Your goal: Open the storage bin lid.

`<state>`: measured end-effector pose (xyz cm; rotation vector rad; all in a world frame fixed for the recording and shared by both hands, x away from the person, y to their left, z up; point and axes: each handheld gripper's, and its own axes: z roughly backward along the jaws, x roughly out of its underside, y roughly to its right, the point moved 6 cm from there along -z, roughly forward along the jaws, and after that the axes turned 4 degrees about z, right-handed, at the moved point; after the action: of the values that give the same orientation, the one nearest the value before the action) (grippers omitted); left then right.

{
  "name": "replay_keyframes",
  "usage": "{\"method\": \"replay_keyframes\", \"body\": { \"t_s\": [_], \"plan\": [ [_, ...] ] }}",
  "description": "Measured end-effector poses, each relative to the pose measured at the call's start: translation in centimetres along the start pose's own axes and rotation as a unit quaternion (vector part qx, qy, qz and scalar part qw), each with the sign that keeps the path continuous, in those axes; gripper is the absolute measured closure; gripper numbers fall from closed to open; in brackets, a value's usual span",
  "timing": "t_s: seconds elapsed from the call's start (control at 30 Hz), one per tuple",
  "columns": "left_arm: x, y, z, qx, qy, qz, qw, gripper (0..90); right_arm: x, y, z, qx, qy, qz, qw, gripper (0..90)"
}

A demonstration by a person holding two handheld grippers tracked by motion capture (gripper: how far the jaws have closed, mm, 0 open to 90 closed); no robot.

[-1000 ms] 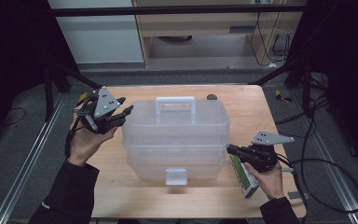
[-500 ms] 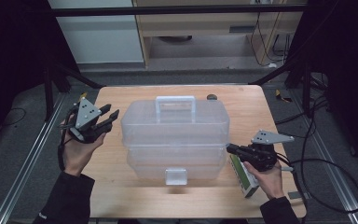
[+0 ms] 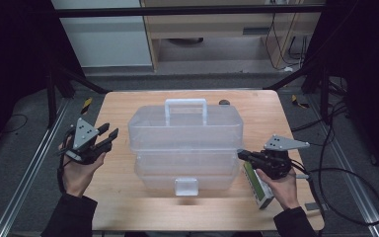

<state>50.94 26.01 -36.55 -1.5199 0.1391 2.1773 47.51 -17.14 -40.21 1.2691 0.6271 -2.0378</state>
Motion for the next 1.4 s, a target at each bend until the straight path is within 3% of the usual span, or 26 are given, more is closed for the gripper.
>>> {"method": "replay_keyframes", "body": {
  "t_s": [0.3,0.5,0.63,0.87,1.03,1.4],
  "plan": [
    [2.4,0.4,-0.2,0.002,-0.011,0.020,0.9997,61.0,-0.2,0.2,-0.1,0.002,0.002,-0.004,1.0000,90.0],
    [3.7,0.9,-0.7,0.003,-0.027,0.019,0.9994,60.9,-0.3,0.2,-0.1,0.008,-0.001,0.001,1.0000,90.0],
    [4.0,2.1,-1.0,0.009,-0.032,0.012,0.9994,60.8,-0.4,0.1,-0.1,0.008,0.001,0.006,1.0000,90.0],
    [3.8,4.1,-1.2,0.014,-0.029,-0.004,0.9995,60.0,-0.4,0.1,-0.2,0.009,0.000,0.006,0.9999,90.0],
    [3.4,4.8,-1.4,0.016,-0.016,-0.015,0.9996,59.5,-0.3,0.1,-0.2,0.008,0.001,0.005,1.0000,90.0],
    [2.9,5.9,-1.5,0.029,-0.007,-0.013,0.9995,61.1,-0.2,0.1,-0.2,0.008,-0.003,0.006,0.9999,90.0]
  ]
}}
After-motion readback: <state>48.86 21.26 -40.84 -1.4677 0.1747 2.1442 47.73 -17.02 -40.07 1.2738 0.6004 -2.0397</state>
